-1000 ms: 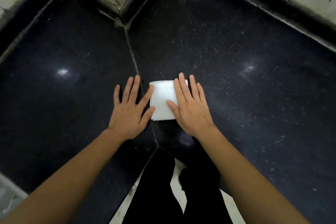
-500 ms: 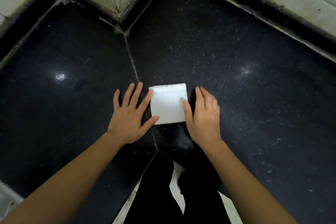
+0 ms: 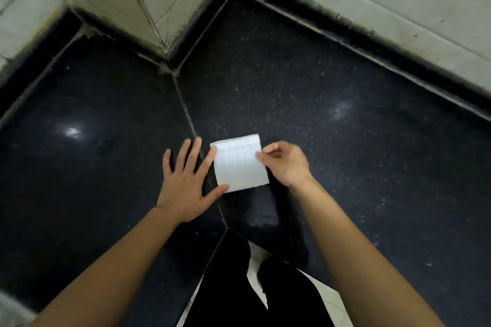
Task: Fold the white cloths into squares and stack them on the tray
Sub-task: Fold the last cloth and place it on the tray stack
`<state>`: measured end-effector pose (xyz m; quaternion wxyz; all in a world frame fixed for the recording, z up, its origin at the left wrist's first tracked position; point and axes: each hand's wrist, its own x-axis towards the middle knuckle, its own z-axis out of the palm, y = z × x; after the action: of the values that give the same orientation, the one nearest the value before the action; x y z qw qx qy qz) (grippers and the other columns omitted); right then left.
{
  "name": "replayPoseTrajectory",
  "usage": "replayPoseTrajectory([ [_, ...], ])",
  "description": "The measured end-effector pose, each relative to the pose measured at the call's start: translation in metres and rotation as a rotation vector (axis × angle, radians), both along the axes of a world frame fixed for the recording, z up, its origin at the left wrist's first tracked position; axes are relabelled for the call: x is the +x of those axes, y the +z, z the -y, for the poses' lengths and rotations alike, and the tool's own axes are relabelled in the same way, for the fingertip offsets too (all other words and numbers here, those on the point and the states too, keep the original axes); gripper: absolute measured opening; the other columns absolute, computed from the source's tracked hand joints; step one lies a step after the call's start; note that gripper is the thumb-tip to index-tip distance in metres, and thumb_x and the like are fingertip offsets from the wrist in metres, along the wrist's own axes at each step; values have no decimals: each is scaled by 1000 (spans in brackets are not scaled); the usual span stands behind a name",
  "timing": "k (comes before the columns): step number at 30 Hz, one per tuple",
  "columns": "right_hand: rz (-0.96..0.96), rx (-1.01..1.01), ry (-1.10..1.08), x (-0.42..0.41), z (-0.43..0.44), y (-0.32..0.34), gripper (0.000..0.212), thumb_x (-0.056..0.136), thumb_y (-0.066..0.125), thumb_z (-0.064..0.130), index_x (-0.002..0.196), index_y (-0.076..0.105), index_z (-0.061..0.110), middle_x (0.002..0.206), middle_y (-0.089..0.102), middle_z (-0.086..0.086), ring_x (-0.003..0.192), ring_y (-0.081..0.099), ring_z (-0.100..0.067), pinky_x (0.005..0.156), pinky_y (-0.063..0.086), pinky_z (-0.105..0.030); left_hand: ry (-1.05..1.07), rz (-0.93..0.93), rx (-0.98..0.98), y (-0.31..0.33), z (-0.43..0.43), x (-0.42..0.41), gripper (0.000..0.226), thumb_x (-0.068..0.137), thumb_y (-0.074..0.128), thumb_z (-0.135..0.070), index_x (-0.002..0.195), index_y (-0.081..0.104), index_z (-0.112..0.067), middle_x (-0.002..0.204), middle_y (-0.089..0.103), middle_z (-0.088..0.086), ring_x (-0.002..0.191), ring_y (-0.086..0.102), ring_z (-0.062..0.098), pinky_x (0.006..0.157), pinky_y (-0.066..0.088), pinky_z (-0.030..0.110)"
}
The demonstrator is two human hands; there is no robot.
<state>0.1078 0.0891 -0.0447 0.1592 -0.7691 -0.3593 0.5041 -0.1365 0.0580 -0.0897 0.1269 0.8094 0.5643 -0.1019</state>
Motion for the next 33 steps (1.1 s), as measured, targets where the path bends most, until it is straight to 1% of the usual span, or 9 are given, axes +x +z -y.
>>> replayPoseTrajectory([
  [3, -314, -86, -138, 4, 2, 17, 36, 82, 83, 22, 115, 67, 19, 103, 76, -1, 97, 72, -15, 85, 57, -27, 84, 139, -73, 9, 1, -1, 90, 89, 10, -81, 159, -3, -25, 168, -3, 4, 153, -11, 21, 121, -5, 57],
  [6, -367, -30, -176, 14, 4, 45, 43, 86, 79, 19, 126, 62, 18, 106, 75, -4, 97, 73, -17, 87, 59, -31, 334, 490, -158, 25, -1, 9, 96, 91, 36, -74, 159, -6, -20, 166, 6, -2, 153, -2, 15, 123, -9, 44],
  [9, -327, 89, -232, 32, 5, 80, 42, 89, 76, 20, 127, 60, 24, 101, 74, 0, 89, 72, -11, 76, 55, -24, 699, 892, -346, 55, -21, 42, 81, 92, 64, -47, 157, 20, -26, 160, 29, -2, 147, 27, 16, 123, 20, 39],
  [11, -280, 181, -267, 48, 9, 102, 45, 90, 74, 20, 132, 58, 24, 96, 74, 0, 87, 72, -11, 82, 57, -30, 894, 1188, -593, 76, -37, 73, 67, 94, 65, -36, 153, 33, -27, 151, 42, -4, 137, 42, 14, 115, 35, 36],
  [14, -271, 321, -320, 76, 23, 137, 45, 91, 72, 14, 133, 57, 20, 90, 71, -3, 83, 70, -12, 87, 57, -36, 978, 1364, -970, 100, -55, 122, 51, 97, 56, -32, 145, 44, -21, 145, 52, 7, 131, 50, 21, 107, 42, 43],
  [17, -311, 398, -398, 105, 51, 171, 44, 92, 70, 11, 132, 55, 23, 94, 73, -9, 87, 71, -16, 86, 58, -36, 915, 1393, -1314, 126, -56, 168, 51, 93, 55, -40, 135, 51, -12, 137, 60, 12, 126, 57, 27, 110, 40, 51],
  [21, -234, 410, -563, 150, 122, 194, 47, 92, 70, 12, 135, 54, 23, 101, 73, -13, 93, 71, -18, 89, 58, -41, 743, 1405, -1558, 169, -31, 233, 59, 97, 49, -46, 130, 56, 2, 128, 65, 22, 121, 61, 38, 110, 39, 54],
  [26, -317, 390, -748, 191, 228, 210, 32, 96, 56, 3, 119, 71, 18, 109, 76, -8, 99, 73, -24, 89, 59, -40, 487, 1205, -1605, 211, 24, 302, 57, 98, 48, -42, 129, 59, 4, 126, 66, 23, 120, 62, 39, 111, 38, 56],
  [33, -576, 382, -1023, 246, 392, 198, 41, 91, 49, 23, 119, 71, 3, 106, 70, -15, 97, 70, -32, 87, 58, -43, 175, 776, -1552, 240, 145, 374, 53, 88, 57, -40, 128, 63, -7, 123, 69, 15, 118, 64, 34, 106, 44, 55],
])
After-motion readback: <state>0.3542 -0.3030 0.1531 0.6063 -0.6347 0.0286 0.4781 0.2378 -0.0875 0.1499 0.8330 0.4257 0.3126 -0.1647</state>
